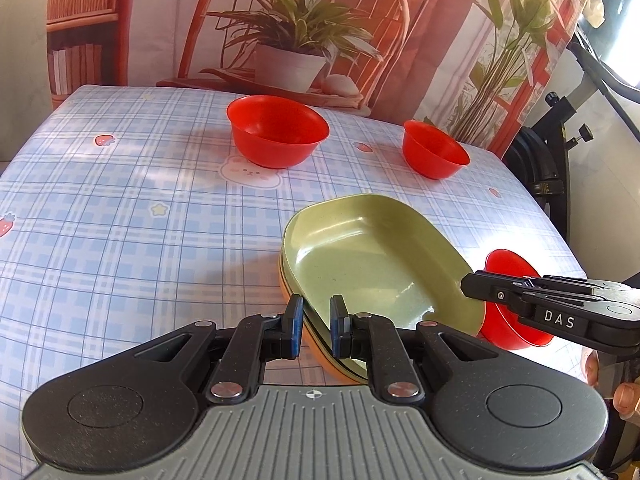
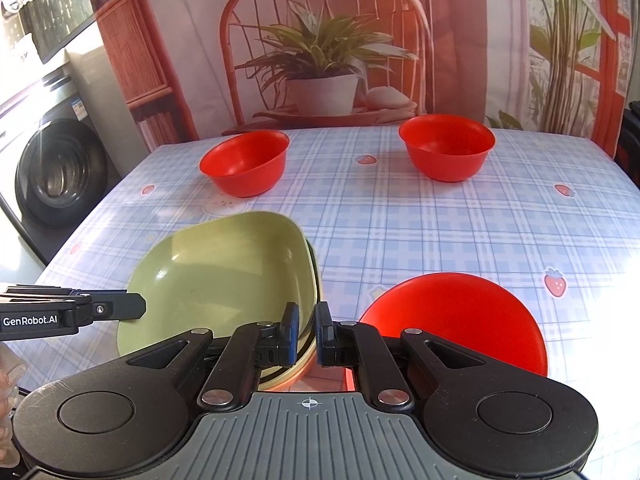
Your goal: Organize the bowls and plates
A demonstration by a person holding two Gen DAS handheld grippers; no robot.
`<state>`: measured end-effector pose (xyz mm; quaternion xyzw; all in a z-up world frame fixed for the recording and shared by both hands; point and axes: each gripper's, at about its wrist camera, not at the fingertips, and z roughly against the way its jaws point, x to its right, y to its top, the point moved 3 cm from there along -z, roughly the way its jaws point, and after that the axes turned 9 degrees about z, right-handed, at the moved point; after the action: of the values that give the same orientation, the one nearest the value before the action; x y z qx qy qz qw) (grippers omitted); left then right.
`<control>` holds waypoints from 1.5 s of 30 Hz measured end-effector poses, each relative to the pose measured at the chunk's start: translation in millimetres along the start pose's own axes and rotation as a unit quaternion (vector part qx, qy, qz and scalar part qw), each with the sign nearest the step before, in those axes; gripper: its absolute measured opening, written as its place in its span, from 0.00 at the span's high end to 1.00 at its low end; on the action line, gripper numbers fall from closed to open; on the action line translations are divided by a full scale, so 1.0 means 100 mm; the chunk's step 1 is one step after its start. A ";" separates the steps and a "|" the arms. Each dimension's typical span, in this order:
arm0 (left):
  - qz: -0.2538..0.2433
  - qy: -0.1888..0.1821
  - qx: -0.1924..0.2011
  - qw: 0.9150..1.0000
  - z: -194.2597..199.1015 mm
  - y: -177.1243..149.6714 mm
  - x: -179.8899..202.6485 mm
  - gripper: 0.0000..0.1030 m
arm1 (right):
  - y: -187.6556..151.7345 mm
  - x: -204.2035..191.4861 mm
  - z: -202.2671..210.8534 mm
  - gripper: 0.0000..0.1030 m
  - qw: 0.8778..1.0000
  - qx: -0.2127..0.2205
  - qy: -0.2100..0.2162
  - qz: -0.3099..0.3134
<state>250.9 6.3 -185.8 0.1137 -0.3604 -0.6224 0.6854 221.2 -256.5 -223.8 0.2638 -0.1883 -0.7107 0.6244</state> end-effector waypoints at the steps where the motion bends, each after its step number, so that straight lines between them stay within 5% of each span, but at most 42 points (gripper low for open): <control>1: 0.000 0.000 0.000 1.000 -0.01 0.00 0.00 0.86 | -0.01 0.00 0.00 0.93 1.000 -0.001 0.000 -0.001; 19: 0.000 0.004 0.015 1.000 0.02 0.02 0.00 0.82 | -0.03 -0.06 0.01 0.86 1.000 0.005 -0.011 0.016; 45: 0.019 0.002 -0.010 1.000 -0.10 -0.06 -0.04 0.82 | -0.09 -0.05 -0.02 0.91 1.000 0.004 -0.017 0.021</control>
<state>252.9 6.3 -198.4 0.1010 -0.3549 -0.6131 0.6986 215.8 -249.8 -229.4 0.2507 -0.2073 -0.7012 0.6344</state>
